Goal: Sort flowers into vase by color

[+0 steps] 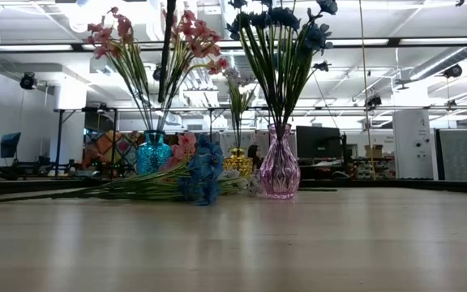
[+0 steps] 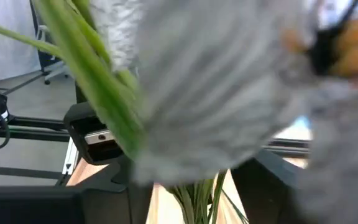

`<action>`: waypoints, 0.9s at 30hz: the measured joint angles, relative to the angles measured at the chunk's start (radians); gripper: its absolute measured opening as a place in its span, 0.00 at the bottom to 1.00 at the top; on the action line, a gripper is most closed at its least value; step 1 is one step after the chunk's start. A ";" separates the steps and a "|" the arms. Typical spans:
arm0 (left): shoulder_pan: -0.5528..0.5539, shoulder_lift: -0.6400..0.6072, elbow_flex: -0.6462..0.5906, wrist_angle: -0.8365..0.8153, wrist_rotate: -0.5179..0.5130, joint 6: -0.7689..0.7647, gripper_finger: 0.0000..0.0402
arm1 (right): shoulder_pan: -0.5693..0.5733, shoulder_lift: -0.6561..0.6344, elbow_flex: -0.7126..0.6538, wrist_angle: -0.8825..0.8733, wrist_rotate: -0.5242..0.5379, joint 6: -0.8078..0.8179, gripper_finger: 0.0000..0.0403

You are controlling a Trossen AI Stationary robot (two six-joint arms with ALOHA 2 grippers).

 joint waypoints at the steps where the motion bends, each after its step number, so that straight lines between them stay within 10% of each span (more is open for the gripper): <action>1: 0.000 0.000 0.000 0.000 0.000 0.000 0.06 | 0.000 0.000 0.000 0.000 0.000 0.000 0.44; 27: -0.066 -0.112 0.000 -0.311 -0.002 -0.127 0.48 | 0.011 -0.127 0.000 -0.192 0.000 0.071 0.16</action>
